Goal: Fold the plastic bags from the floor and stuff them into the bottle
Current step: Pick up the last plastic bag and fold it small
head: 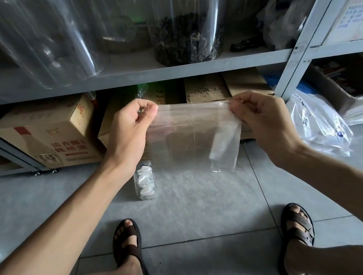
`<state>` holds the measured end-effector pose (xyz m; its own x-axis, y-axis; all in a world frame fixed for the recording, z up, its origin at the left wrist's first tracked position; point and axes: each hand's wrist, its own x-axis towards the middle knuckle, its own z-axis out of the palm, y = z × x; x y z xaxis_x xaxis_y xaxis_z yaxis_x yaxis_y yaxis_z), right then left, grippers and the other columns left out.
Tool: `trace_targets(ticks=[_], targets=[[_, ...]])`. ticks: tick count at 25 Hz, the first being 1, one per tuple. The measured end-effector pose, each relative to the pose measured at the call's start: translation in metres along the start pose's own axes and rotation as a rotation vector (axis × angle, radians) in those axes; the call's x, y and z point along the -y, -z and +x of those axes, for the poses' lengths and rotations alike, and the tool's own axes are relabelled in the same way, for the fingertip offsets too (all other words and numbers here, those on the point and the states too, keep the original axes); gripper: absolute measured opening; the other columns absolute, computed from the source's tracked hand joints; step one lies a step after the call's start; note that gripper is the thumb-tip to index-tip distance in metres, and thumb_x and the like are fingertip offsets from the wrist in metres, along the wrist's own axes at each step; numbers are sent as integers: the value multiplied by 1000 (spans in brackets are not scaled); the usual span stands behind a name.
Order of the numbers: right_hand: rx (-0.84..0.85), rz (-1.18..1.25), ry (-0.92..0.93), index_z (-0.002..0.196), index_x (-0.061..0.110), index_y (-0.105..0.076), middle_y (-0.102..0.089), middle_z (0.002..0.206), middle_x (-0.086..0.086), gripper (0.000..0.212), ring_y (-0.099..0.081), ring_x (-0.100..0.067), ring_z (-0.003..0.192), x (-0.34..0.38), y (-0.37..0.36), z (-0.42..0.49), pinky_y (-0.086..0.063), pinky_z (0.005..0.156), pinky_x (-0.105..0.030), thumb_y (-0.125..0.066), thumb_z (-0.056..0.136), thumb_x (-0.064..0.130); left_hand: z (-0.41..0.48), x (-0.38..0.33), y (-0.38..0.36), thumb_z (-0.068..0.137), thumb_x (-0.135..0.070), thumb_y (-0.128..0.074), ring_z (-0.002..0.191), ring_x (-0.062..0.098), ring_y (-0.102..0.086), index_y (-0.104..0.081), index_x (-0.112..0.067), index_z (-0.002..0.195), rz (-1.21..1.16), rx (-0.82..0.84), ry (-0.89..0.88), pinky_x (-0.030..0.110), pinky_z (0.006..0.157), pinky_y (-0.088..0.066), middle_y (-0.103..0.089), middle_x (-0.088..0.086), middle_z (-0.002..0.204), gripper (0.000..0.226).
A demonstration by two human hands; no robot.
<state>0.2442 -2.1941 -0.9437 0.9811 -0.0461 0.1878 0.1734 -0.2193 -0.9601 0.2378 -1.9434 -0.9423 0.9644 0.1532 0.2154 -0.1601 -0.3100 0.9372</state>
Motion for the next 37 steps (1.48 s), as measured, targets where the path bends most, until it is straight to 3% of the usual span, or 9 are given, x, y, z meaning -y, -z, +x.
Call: trace_targets(ticks=[5,12,14,17,19,22,25,29,37], targets=[[140,235,-183,97,7,-72,-76,93,-10,22,-73,-24,86,5,-4,-5,-60,75,-38,-67,89,27,-3,-5,-3,101,-20,-57,56,0,-37,-66,-17,85,-50,7,20,14,52,-30,-47,-15,64,18],[69,258,-194,91,10,-75,-75,84,-5,8,-69,-17,78,7,-5,-4,-60,81,-36,-67,91,13,-6,-12,-3,100,-16,-58,42,1,-36,-64,-17,78,-105,-19,96,11,44,-28,-46,-12,57,23],[68,248,-188,89,11,-74,-74,81,-3,8,-69,-14,76,7,-5,-4,-59,79,-33,-67,91,13,-6,-13,0,97,-18,-62,55,6,-51,-66,-17,78,-180,27,165,16,56,-44,-58,-3,63,20],[65,199,-156,86,12,-73,-74,77,-1,9,-69,-11,71,8,-3,-4,-60,67,-25,-66,92,12,0,-8,12,94,-22,-65,88,32,-65,-72,-17,88,-214,174,253,45,81,-55,-69,18,95,11],[77,152,-136,87,12,-73,-75,77,1,9,-70,-10,69,9,-3,-4,-57,61,-22,-66,92,11,1,-10,20,94,-24,-64,89,27,-70,-73,-15,96,-151,254,247,37,76,-58,-73,11,98,13],[121,98,-97,89,14,-75,-76,79,2,9,-71,-9,71,10,-4,-6,-56,62,-21,-67,91,9,0,-16,24,80,-39,-72,91,12,-70,-73,-19,105,-3,371,200,27,78,-52,-76,2,99,32],[179,20,-25,87,22,-76,-76,80,4,14,-69,-8,73,10,-7,-8,-54,66,-21,-70,89,10,0,-18,23,73,-42,-82,98,8,-71,-72,-27,110,191,510,136,34,95,-53,-77,-5,102,41],[206,-94,62,83,31,-75,-75,79,9,19,-68,-4,74,9,-13,-12,-51,71,-18,-73,87,12,-8,-18,12,76,-22,-85,93,-2,-70,-70,-28,115,345,522,-87,28,92,-55,-75,-14,96,42],[261,-87,43,86,25,-76,-76,82,8,15,-68,-3,73,6,-13,-9,-48,68,-13,-72,87,10,-12,-16,3,79,-6,-81,80,17,-72,-66,-37,110,448,554,-378,39,78,-59,-73,-7,83,46]])
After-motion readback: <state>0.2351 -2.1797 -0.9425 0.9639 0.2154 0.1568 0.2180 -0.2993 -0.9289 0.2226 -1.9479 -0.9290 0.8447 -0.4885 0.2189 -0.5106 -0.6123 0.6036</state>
